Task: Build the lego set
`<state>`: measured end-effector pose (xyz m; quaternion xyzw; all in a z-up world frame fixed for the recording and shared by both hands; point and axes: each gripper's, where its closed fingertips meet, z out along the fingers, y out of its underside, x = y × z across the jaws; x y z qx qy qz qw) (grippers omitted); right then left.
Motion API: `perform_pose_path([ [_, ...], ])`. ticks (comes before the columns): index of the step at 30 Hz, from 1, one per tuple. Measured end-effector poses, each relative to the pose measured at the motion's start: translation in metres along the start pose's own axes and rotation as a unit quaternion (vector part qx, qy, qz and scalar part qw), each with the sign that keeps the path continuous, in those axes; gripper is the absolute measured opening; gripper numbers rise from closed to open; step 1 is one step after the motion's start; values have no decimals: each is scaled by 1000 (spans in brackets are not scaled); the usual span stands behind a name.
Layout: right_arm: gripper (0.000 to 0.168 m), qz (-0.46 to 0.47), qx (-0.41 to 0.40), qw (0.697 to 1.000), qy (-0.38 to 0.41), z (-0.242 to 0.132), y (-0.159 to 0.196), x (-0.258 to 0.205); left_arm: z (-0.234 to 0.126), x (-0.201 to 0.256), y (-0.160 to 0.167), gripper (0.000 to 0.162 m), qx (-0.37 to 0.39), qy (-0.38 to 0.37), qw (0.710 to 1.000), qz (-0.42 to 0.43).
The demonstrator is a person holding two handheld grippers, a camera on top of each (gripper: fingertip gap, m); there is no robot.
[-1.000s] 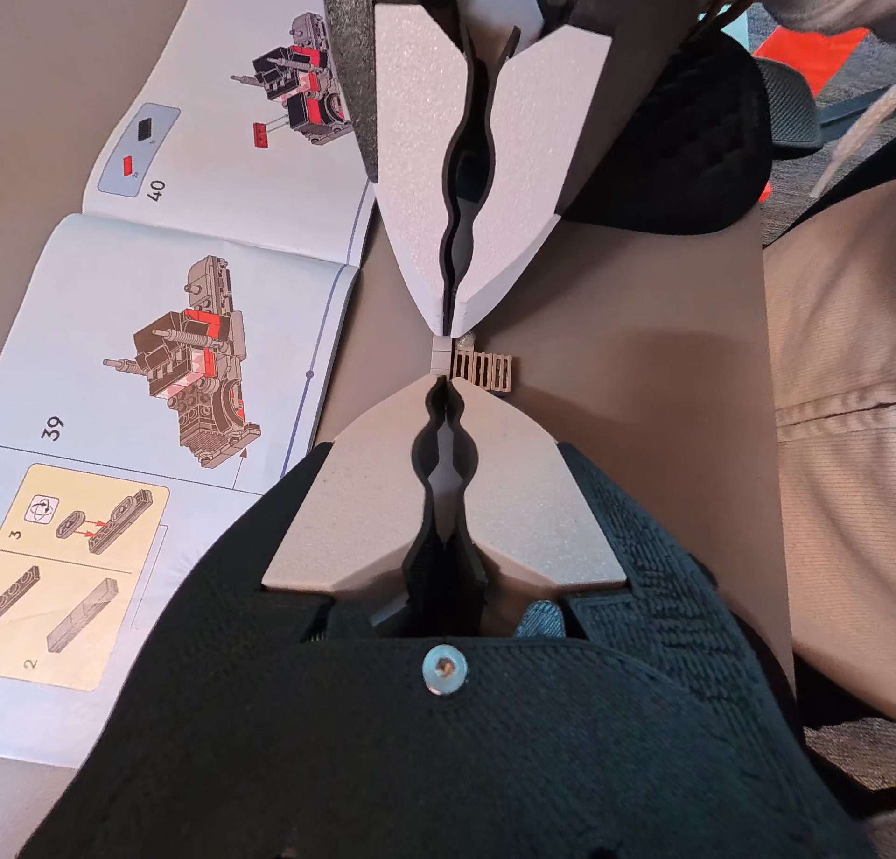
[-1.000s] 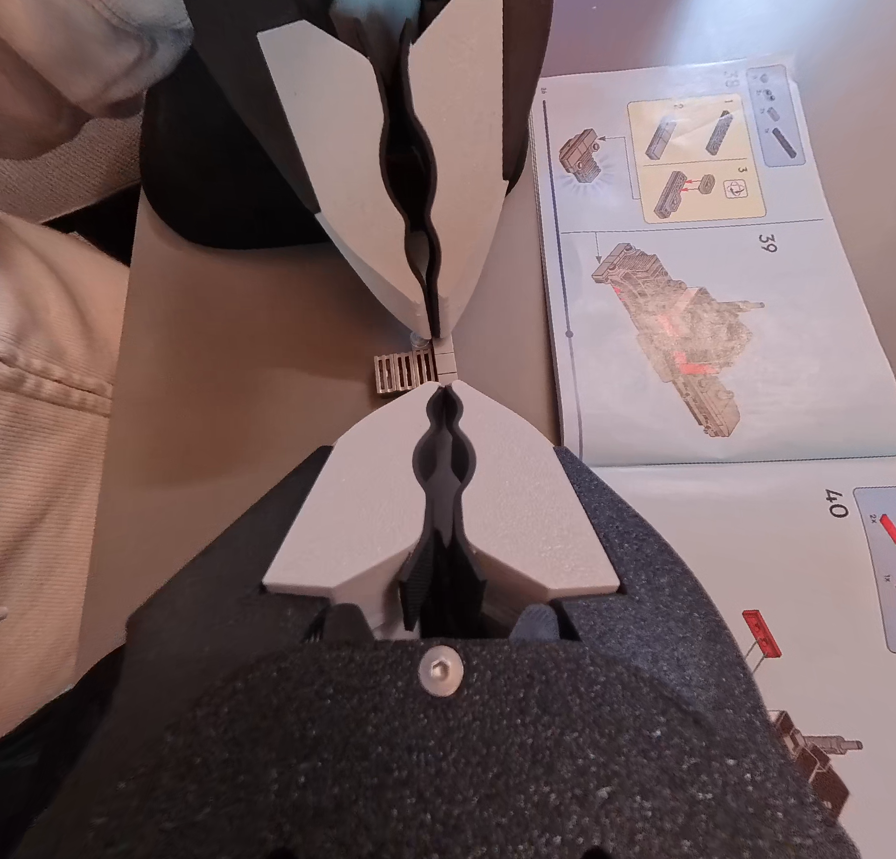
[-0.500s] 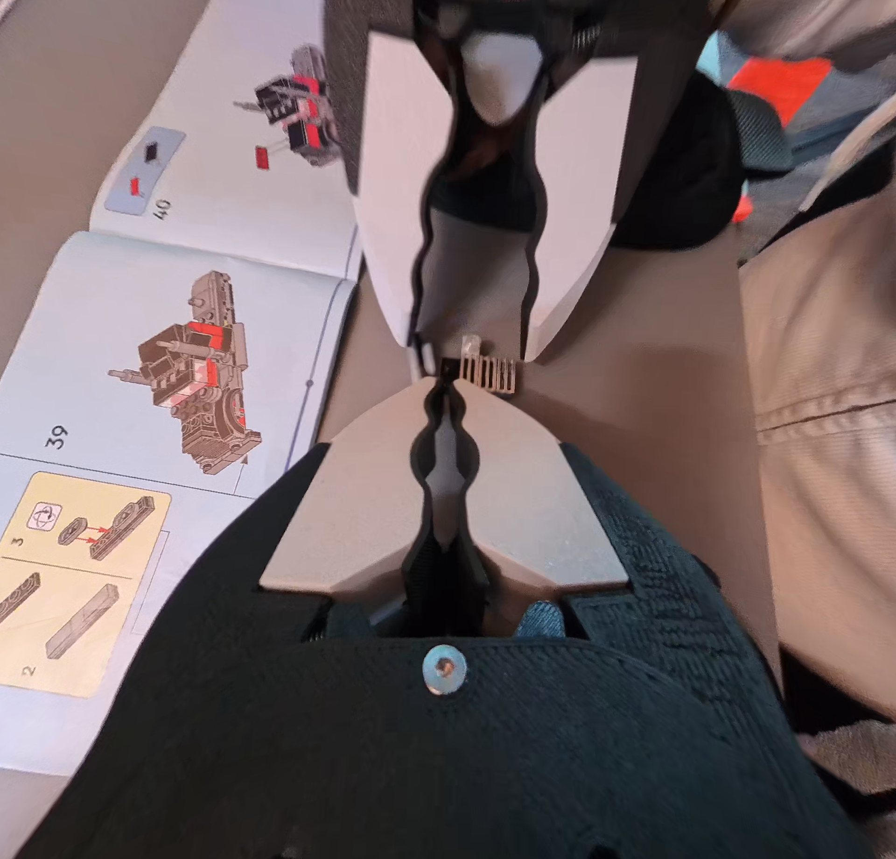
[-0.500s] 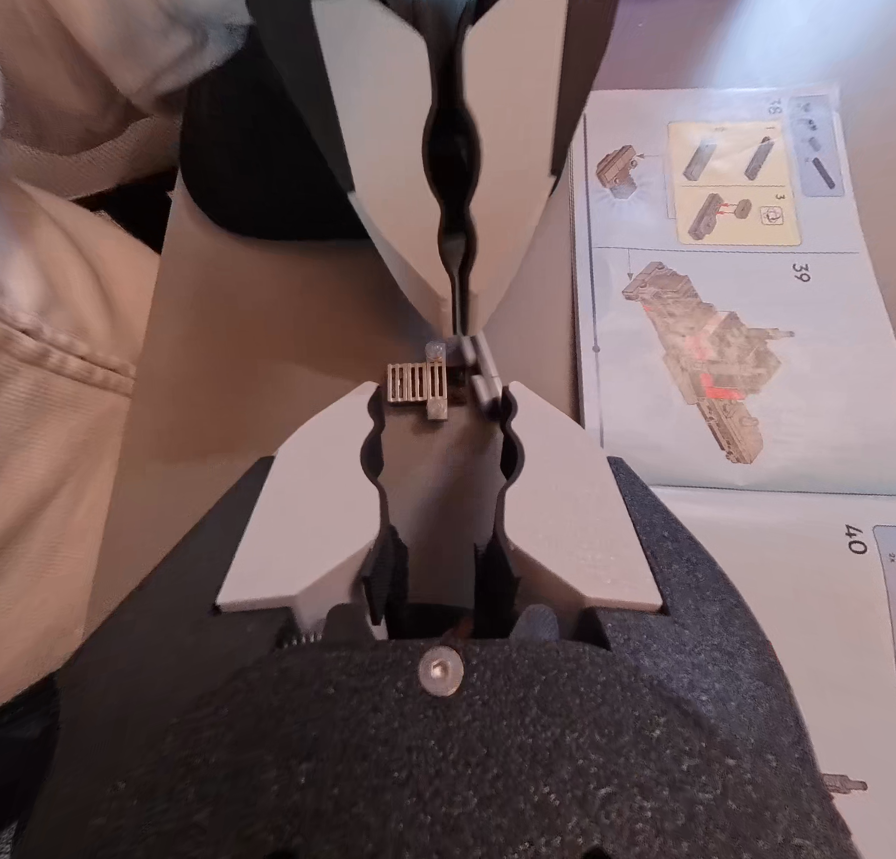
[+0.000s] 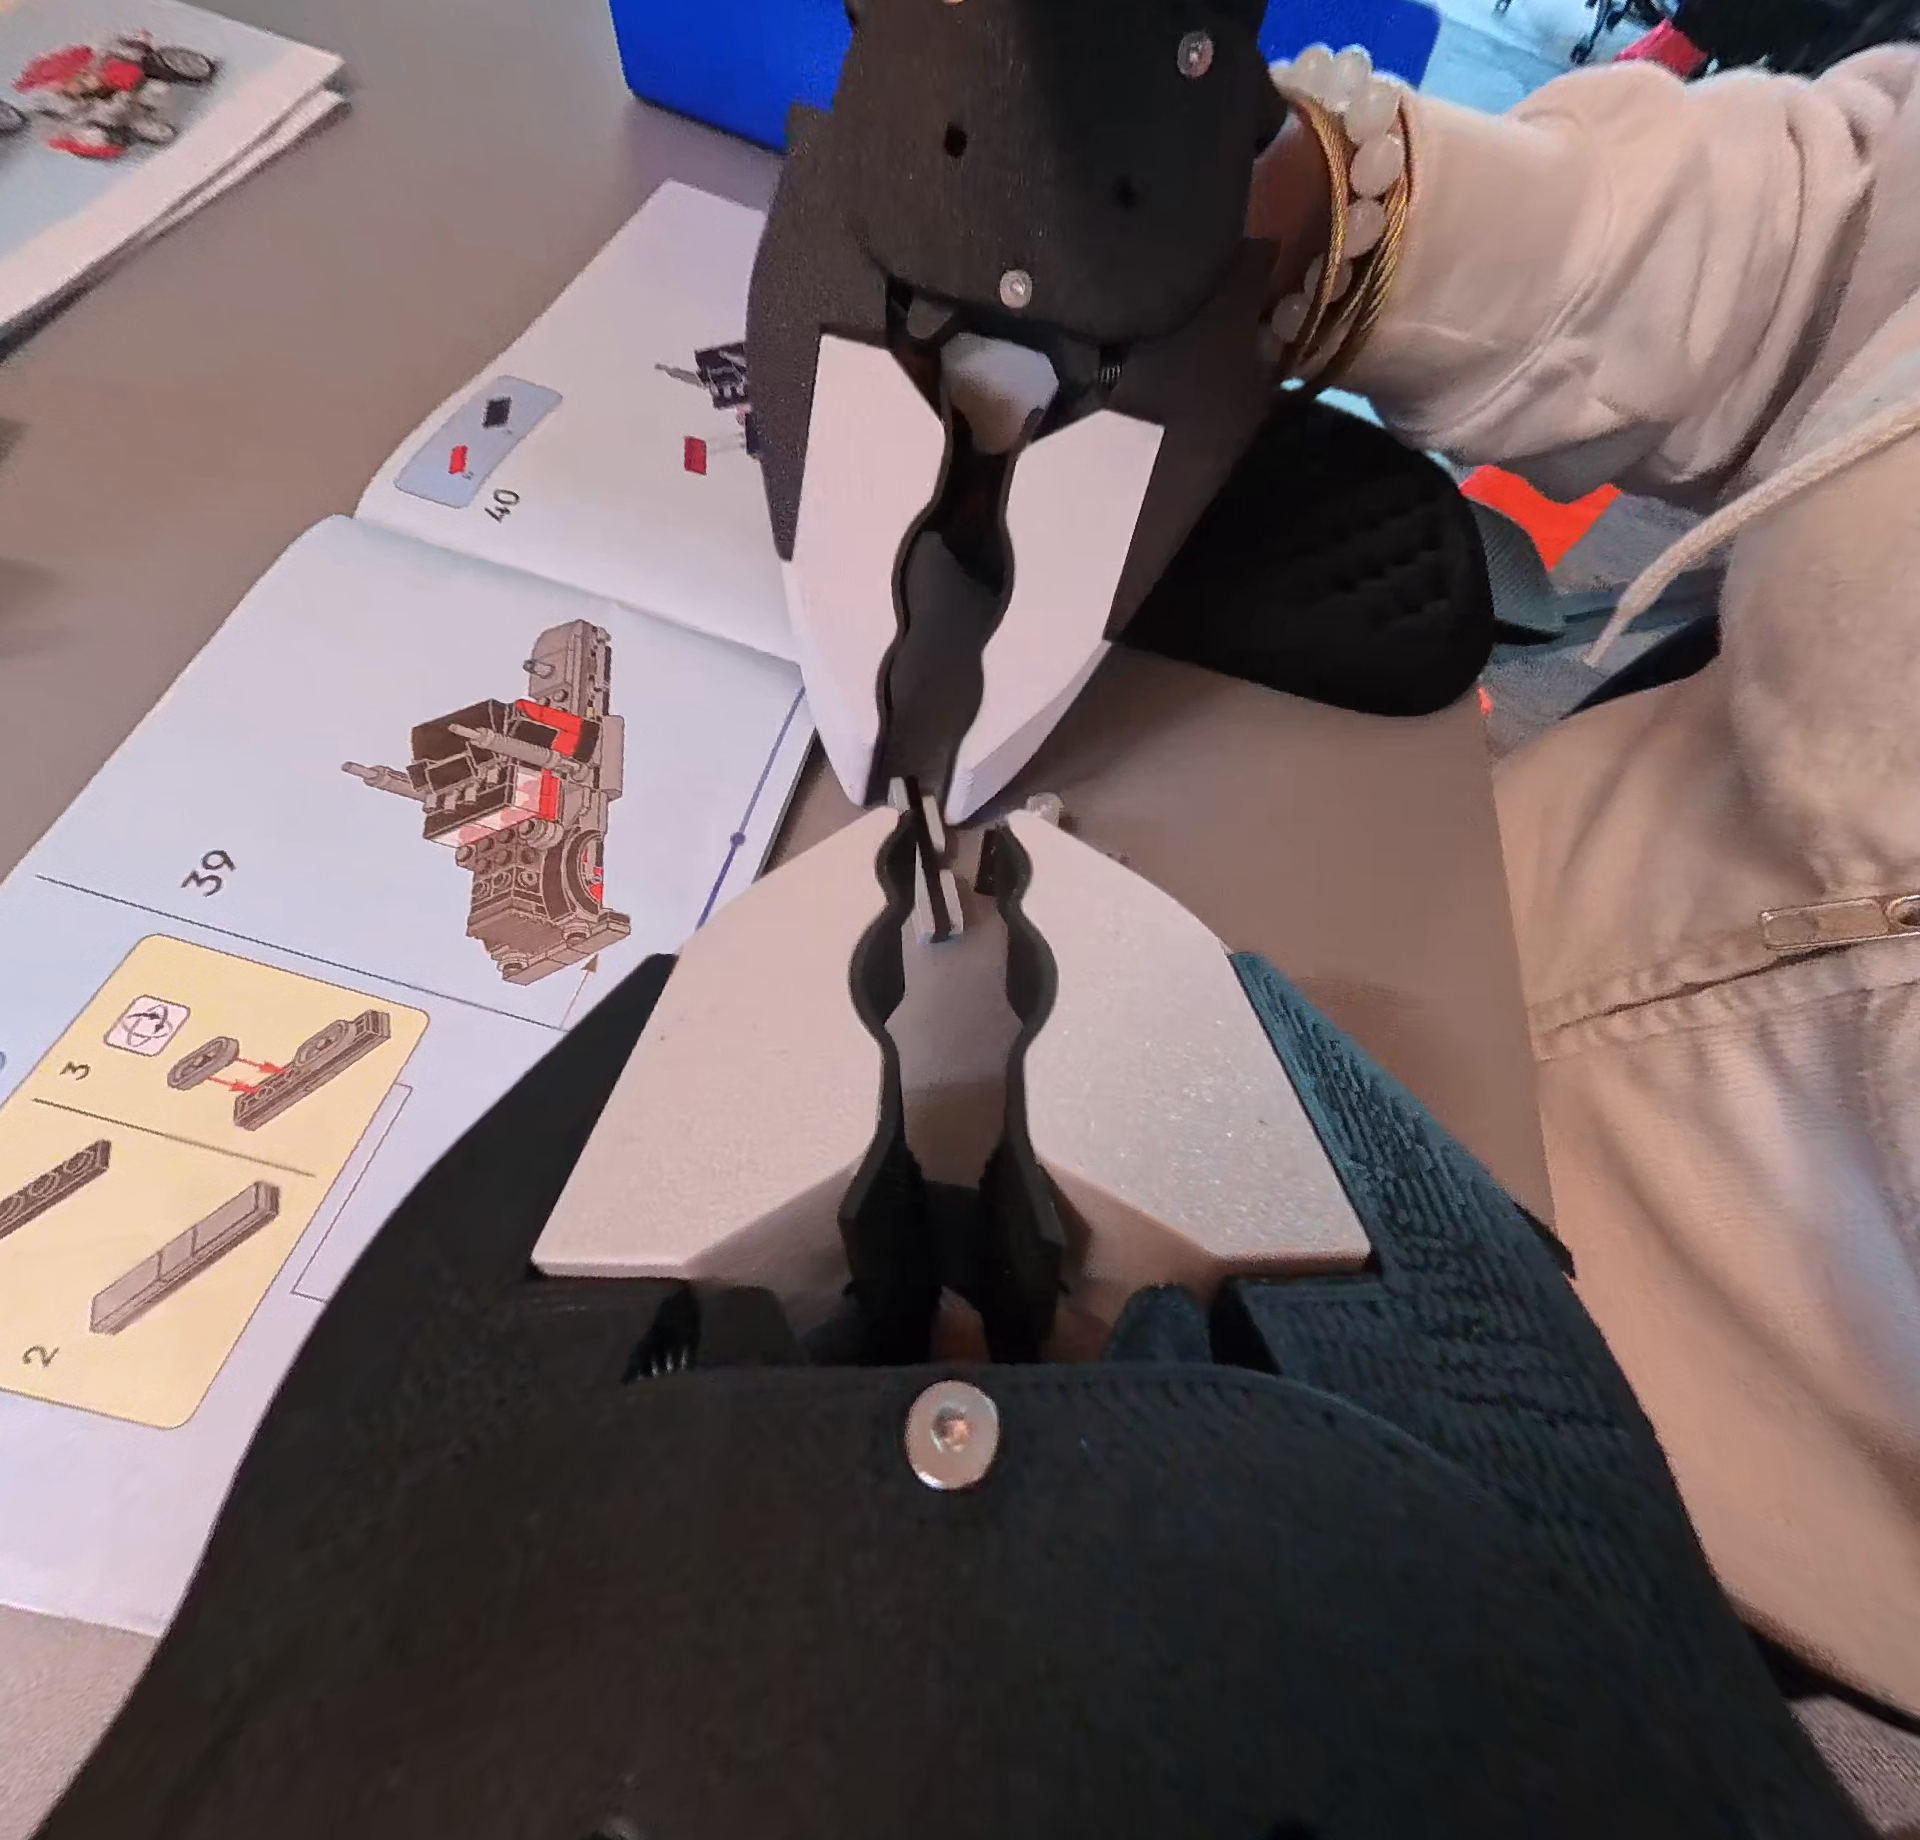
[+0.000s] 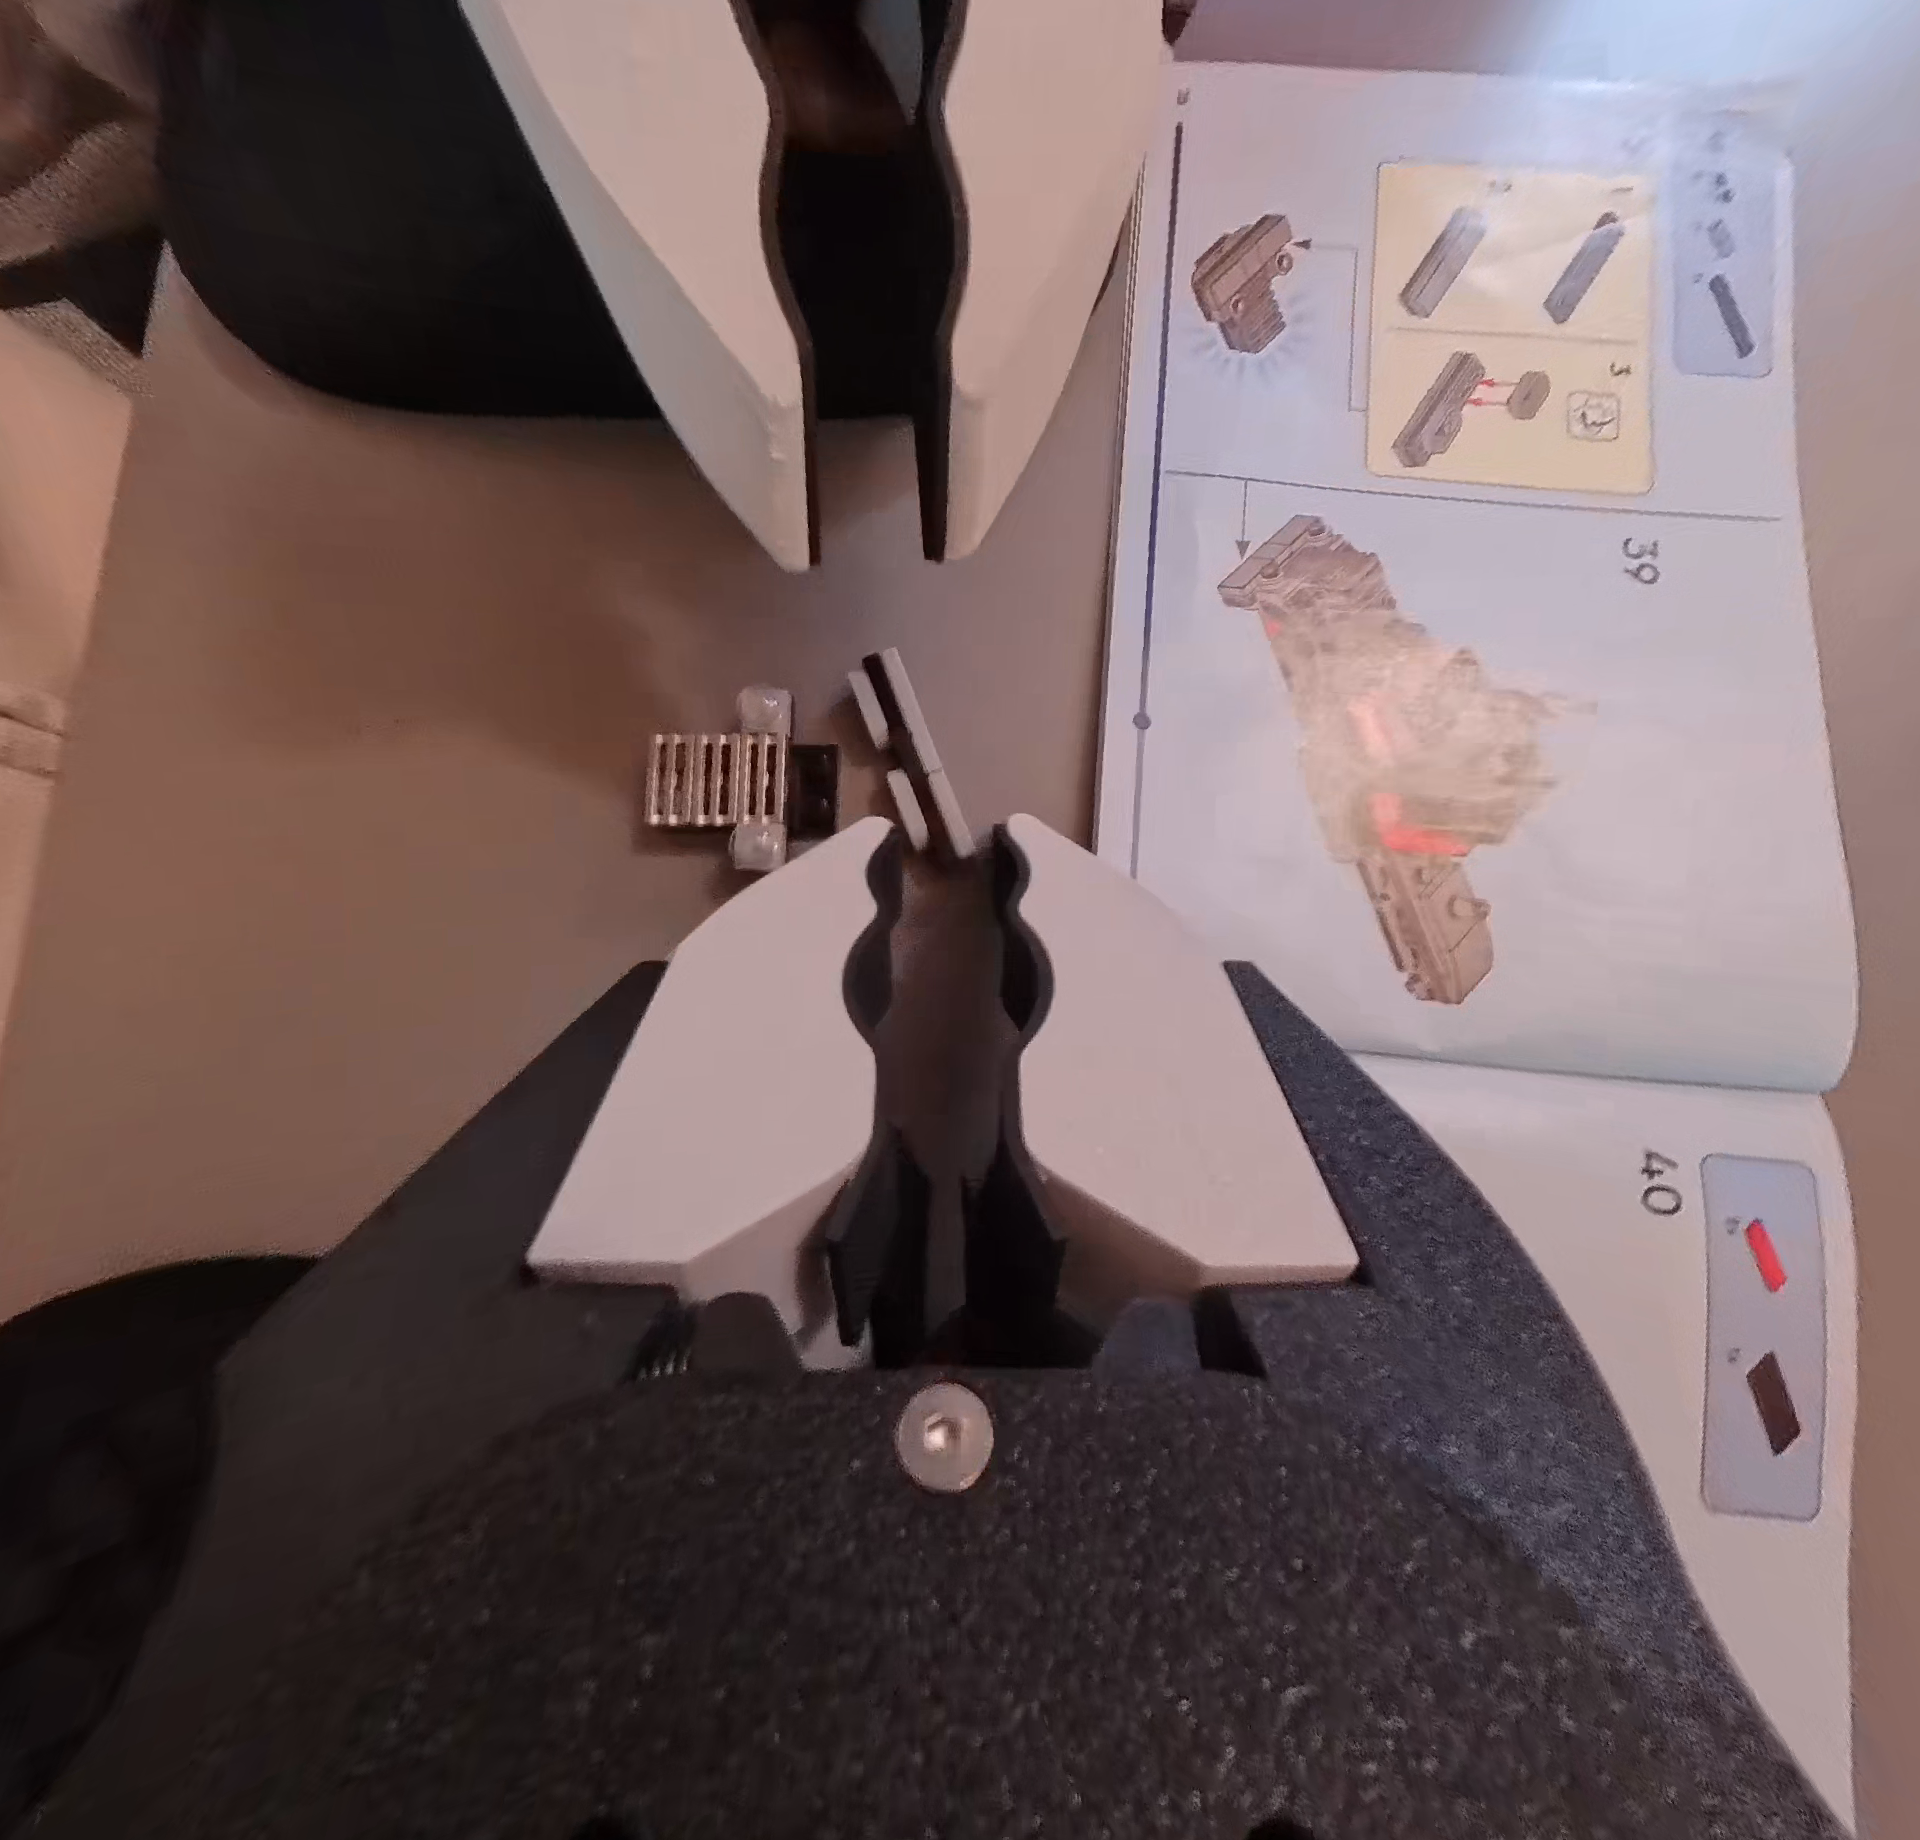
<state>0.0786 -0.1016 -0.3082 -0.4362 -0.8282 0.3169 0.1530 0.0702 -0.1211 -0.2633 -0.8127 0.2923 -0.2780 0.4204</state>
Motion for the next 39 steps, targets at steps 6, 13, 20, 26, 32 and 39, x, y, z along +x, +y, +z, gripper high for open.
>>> perform_pose_path([
  [6, 10, 0, 23, 1000, -11, -3, -4, 1, 4, -7, 5, 24, -18, -15, 999, -22],
  [13, 10, 58, 121, 990, -36, -29, -25, -1, -2, -13, -2, 39, 9, -19, 999, -50],
  [20, 10, 103, 222, 964, -99, -57, -54, -8, -8, 3, -24, 22, 74, 41, 994, -68],
  [26, 10, 159, 255, 941, -154, -68, -65, -10, -22, 7, -52, 16, 205, 93, 962, -157],
  [32, 10, 140, 226, 953, -145, -69, -65, -11, -19, 11, -53, 13, 201, 92, 963, -152],
  [39, 30, 35, 252, 966, -34, -79, -80, 1, -31, 8, -68, 10, 267, 100, 941, -180],
])
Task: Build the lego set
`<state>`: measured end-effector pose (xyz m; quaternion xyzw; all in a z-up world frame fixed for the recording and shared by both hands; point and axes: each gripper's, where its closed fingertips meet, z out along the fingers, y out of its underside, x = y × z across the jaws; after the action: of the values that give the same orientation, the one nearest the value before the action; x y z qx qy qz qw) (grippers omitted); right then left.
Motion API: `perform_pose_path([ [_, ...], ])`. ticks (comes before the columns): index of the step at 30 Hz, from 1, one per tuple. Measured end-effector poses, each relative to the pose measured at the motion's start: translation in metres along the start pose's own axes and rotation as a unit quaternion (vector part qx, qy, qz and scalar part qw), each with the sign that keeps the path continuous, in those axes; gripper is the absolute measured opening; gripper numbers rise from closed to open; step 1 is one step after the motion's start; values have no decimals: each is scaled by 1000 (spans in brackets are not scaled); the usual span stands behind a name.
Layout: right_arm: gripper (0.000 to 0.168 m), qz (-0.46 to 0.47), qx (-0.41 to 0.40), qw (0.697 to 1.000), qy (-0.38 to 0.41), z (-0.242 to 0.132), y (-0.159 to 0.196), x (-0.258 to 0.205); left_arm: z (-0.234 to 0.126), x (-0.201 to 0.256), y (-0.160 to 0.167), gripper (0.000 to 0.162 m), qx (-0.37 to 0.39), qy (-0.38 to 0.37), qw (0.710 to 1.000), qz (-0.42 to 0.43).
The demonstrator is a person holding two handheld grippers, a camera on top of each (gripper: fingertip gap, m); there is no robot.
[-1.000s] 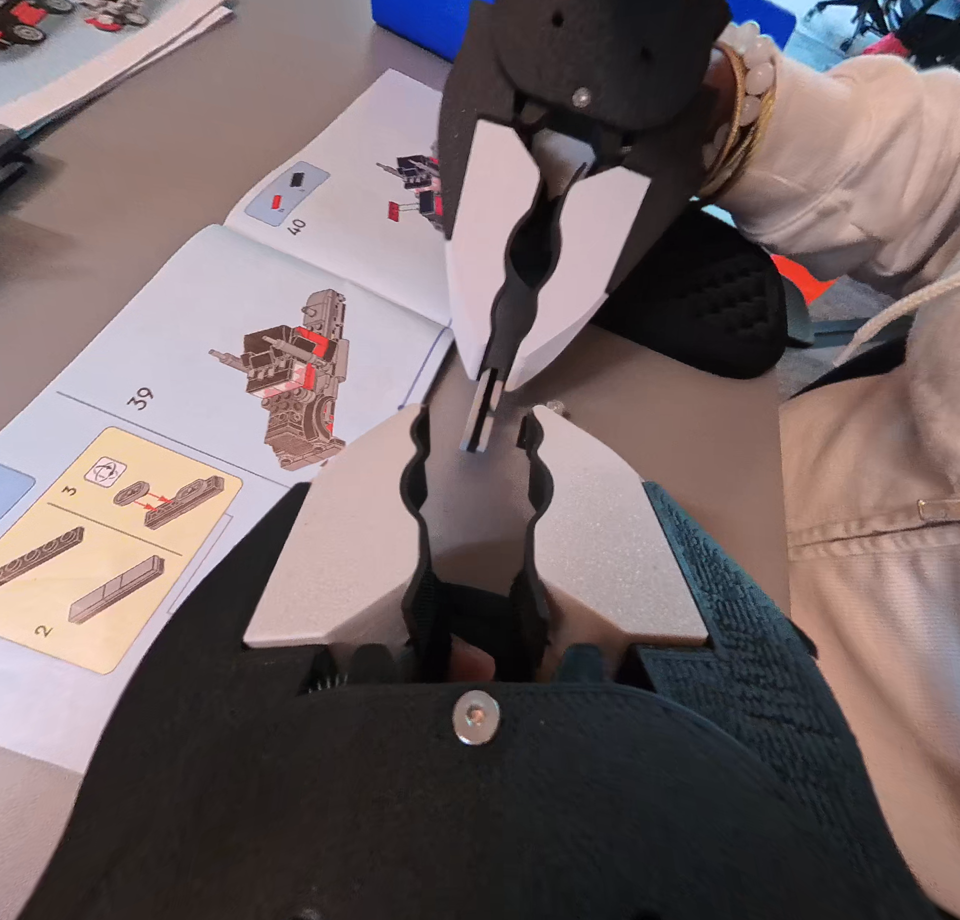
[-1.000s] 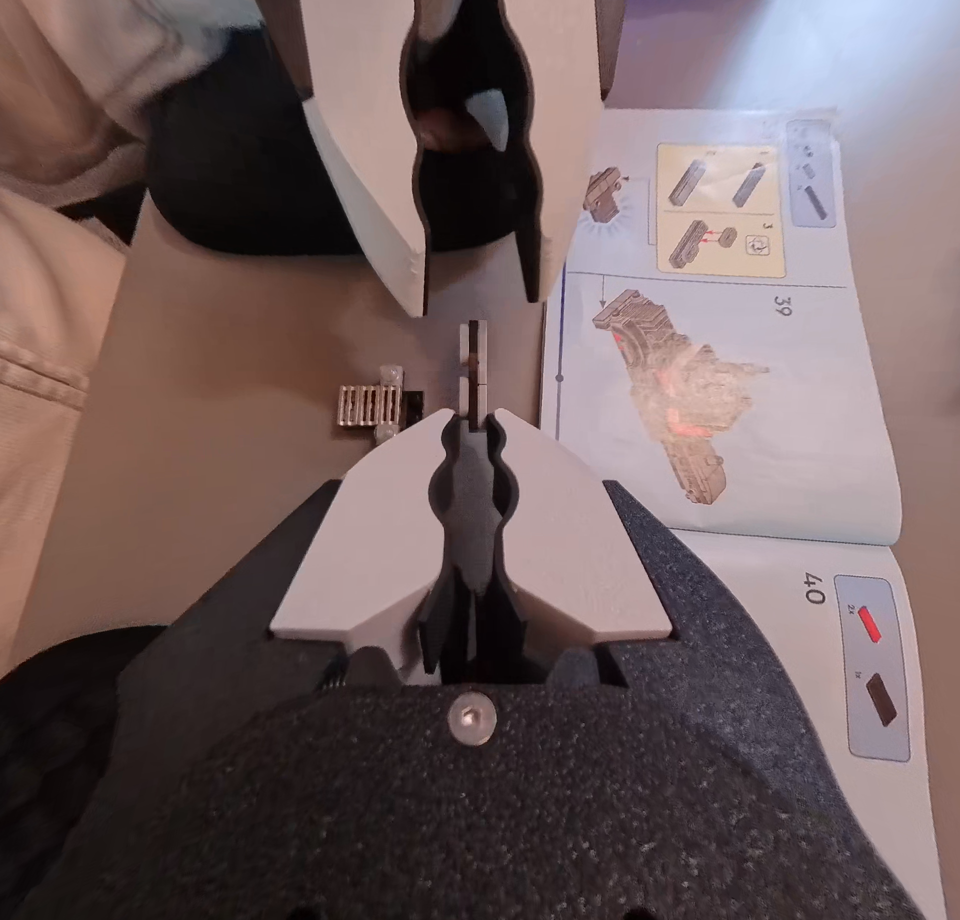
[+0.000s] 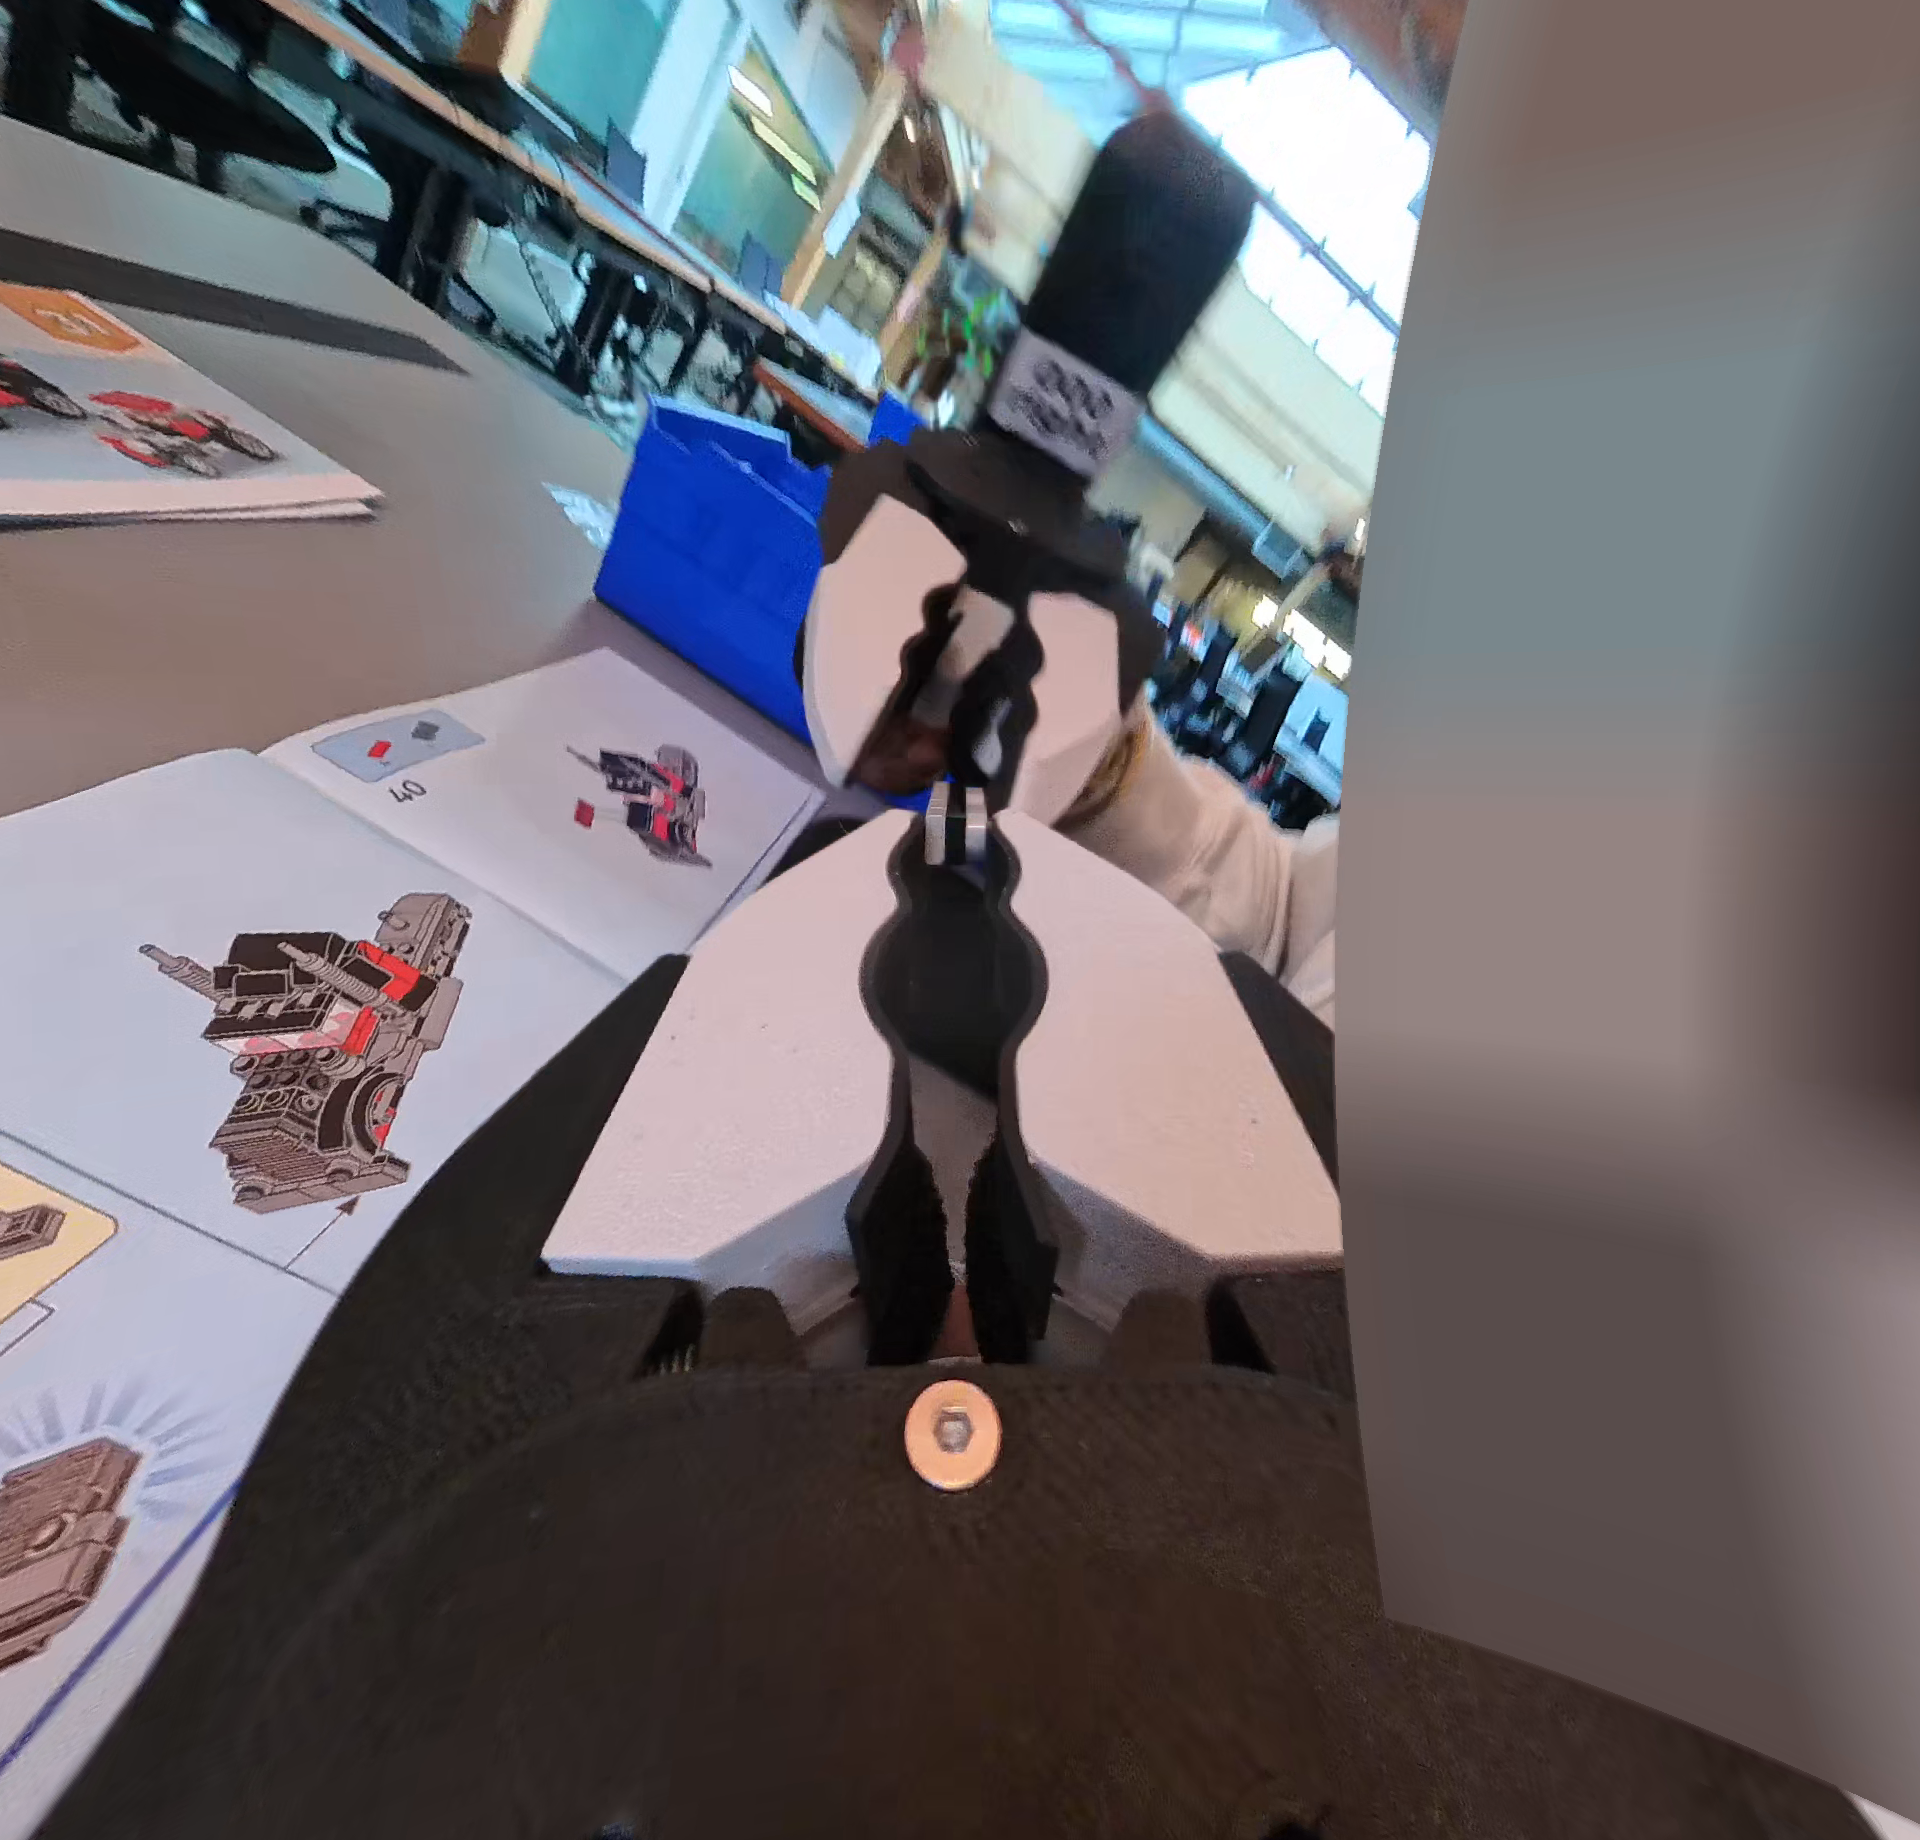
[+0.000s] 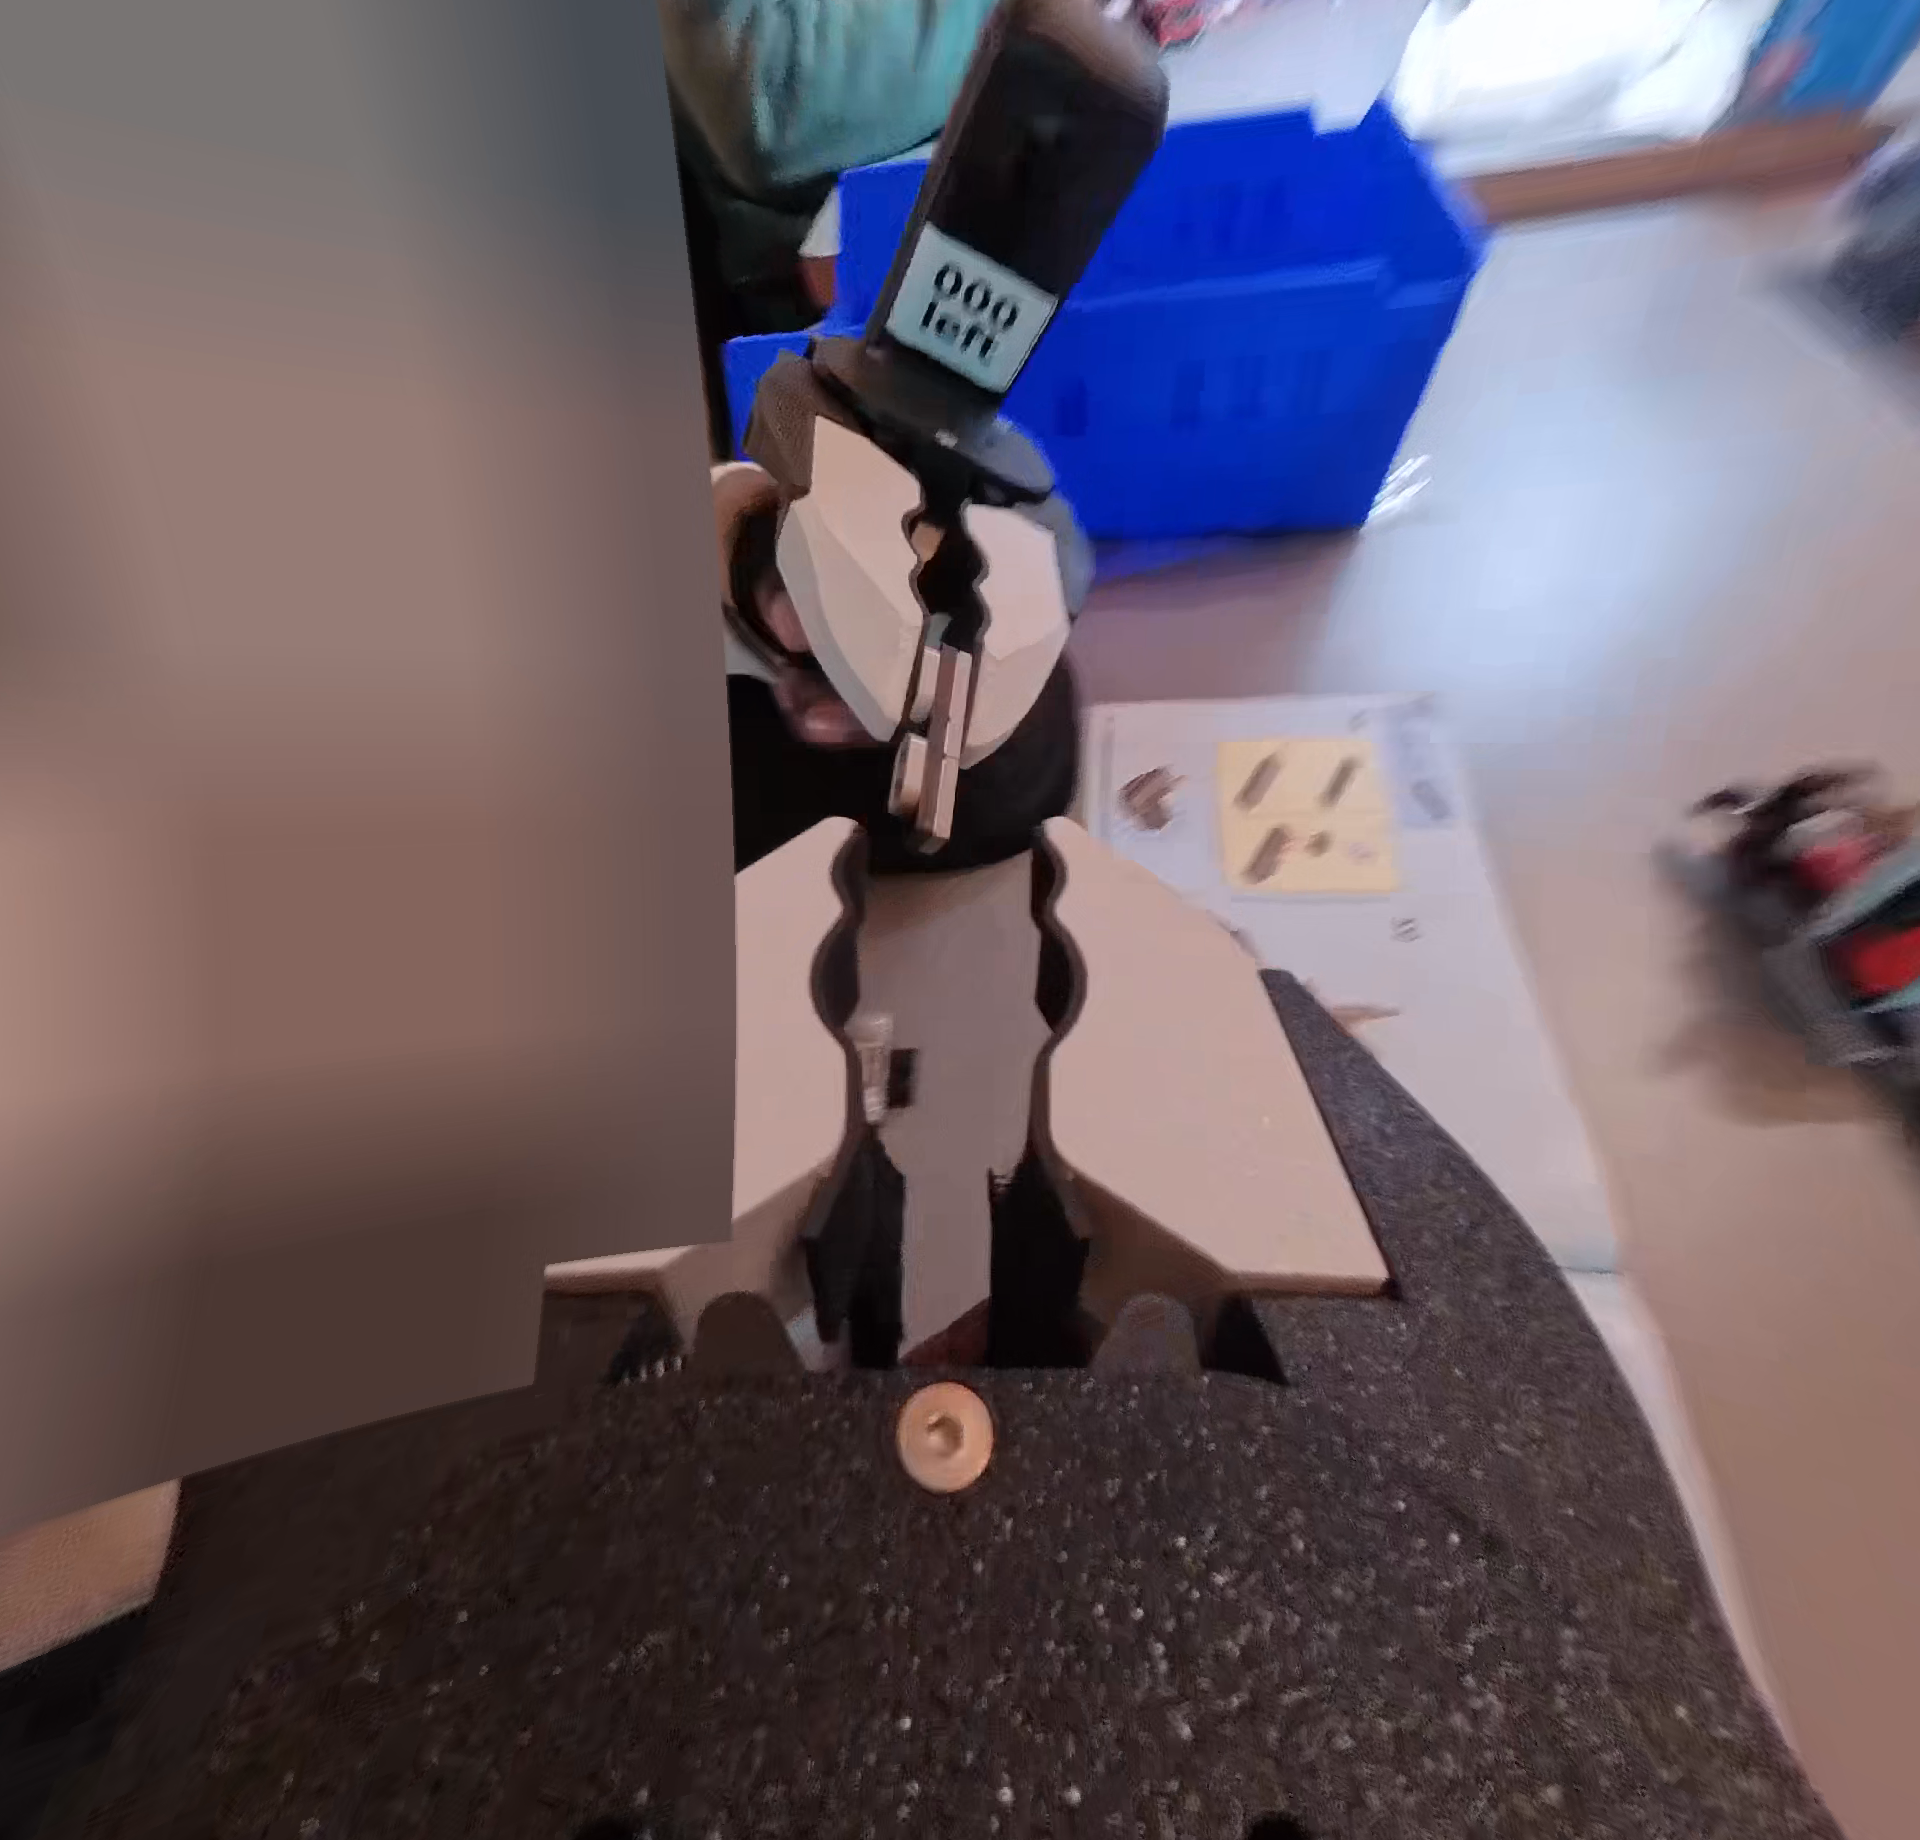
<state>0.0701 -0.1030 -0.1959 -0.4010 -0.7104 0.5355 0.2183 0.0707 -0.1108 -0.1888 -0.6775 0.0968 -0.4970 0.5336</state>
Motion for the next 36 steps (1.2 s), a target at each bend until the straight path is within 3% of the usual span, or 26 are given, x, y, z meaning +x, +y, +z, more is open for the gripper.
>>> perform_pose_path([
  [2, 33, -119, 21, 990, 76, -3, -14, 5, -3, -2, -12, 10, 46, -5, 998, -31],
  [6, 17, -328, 5, 924, 198, -2, -30, 4, -8, -8, -25, 10, 107, -16, 990, -88],
  [9, 17, -363, -10, 907, 215, 2, -31, 6, -8, -11, -23, 10, 105, -28, 989, -100],
  [15, 8, -372, -51, 903, 209, 6, -22, 13, -5, -10, -19, 10, 91, -23, 989, -114],
  [18, 8, -342, -38, 918, 197, 5, -23, 13, -5, -8, -19, 11, 87, -17, 992, -95],
  [22, 8, -183, 3, 976, 121, 1, -15, 15, -7, -4, -17, 39, 49, -16, 999, 14],
  [27, 8, -40, 71, 996, 31, -3, -17, 9, -2, -15, 1, 31, -70, -67, 974, 205],
  [36, 8, -20, 68, 997, -1, 3, -14, 1, 7, -4, -6, 12, -34, -38, 960, 274],
])
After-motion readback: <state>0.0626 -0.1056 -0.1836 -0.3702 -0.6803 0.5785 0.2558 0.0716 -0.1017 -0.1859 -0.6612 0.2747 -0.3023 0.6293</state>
